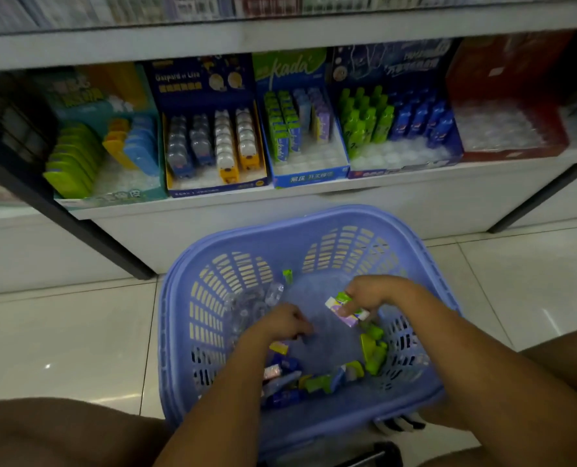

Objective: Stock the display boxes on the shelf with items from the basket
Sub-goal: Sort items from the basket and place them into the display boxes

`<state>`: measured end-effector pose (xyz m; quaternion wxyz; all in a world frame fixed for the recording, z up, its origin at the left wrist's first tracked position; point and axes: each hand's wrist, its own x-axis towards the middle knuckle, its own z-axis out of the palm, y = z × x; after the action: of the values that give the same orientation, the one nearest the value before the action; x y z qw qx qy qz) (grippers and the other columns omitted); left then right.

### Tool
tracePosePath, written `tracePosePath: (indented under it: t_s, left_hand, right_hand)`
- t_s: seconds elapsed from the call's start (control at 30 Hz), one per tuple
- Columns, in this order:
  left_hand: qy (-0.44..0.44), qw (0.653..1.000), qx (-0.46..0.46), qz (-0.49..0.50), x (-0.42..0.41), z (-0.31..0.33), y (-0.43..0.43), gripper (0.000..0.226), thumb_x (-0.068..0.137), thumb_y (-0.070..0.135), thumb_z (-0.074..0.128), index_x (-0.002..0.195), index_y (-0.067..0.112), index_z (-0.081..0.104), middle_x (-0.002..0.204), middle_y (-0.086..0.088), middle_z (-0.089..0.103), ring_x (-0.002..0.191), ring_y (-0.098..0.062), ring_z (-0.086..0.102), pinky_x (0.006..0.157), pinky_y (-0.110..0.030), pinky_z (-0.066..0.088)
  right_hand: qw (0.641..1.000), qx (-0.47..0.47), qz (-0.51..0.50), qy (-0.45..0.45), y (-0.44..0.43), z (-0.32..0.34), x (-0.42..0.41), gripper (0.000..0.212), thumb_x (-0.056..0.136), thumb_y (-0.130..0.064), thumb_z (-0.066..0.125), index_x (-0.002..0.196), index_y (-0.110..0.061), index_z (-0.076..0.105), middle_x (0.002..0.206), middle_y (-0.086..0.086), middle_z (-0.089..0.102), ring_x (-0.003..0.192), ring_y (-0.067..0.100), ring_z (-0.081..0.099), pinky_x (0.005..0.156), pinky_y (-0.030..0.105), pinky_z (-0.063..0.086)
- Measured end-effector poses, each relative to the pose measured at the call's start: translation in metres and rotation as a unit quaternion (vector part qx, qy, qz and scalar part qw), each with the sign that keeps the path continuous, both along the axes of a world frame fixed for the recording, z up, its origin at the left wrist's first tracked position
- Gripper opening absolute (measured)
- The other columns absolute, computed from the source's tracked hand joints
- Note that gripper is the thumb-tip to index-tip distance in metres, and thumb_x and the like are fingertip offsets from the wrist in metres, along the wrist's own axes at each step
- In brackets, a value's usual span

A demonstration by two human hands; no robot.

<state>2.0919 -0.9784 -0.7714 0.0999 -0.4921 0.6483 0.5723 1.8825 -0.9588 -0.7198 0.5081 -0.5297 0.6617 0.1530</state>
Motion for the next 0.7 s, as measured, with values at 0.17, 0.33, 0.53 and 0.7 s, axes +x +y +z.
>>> tracePosePath:
  t_s: [0.17, 0.33, 0.53, 0.7]
  left_hand:
    - [0.236, 0.861, 0.17, 0.416, -0.021, 0.05, -0.019, 0.019, 0.091, 0.01, 0.053, 0.074, 0.006, 0.058, 0.052, -0.008, 0.056, 0.047, -0.014, 0.057, 0.05, -0.03, 0.056]
    - [0.283, 0.876, 0.094, 0.378, -0.023, 0.103, -0.032, 0.026, 0.089, 0.031, 0.064, 0.077, 0.008, 0.058, 0.054, -0.002, 0.049, 0.042, -0.008, 0.046, 0.042, -0.016, 0.041]
    - [0.277, 0.895, 0.048, 0.346, -0.015, 0.16, -0.044, 0.016, 0.087, 0.018, 0.067, 0.081, 0.009, 0.055, 0.058, -0.004, 0.042, 0.048, -0.01, 0.036, 0.039, -0.016, 0.03]
    - [0.262, 0.905, -0.04, 0.331, 0.0, 0.216, -0.058, 0.015, 0.086, 0.016, 0.068, 0.077, 0.01, 0.058, 0.051, 0.002, 0.045, 0.049, -0.01, 0.038, 0.04, -0.017, 0.033]
  right_hand:
    - [0.966, -0.012, -0.173, -0.189, -0.015, 0.037, 0.009, 0.008, 0.091, -0.014, 0.062, 0.089, -0.007, 0.058, 0.079, 0.007, 0.068, 0.061, 0.01, 0.068, 0.063, 0.023, 0.058]
    - [0.944, -0.07, -0.179, -0.267, -0.029, 0.08, 0.027, 0.018, 0.092, -0.021, 0.059, 0.1, -0.005, 0.062, 0.086, 0.013, 0.068, 0.066, 0.016, 0.068, 0.06, 0.022, 0.056]
    - [0.925, -0.147, -0.147, -0.317, -0.034, 0.129, 0.035, 0.016, 0.095, -0.023, 0.054, 0.094, -0.009, 0.062, 0.078, 0.006, 0.068, 0.06, 0.014, 0.066, 0.054, 0.019, 0.052]
    - [0.851, -0.258, -0.226, -0.397, -0.039, 0.151, 0.033, 0.022, 0.098, -0.02, 0.048, 0.092, -0.009, 0.066, 0.078, 0.004, 0.07, 0.074, 0.019, 0.063, 0.068, 0.025, 0.051]
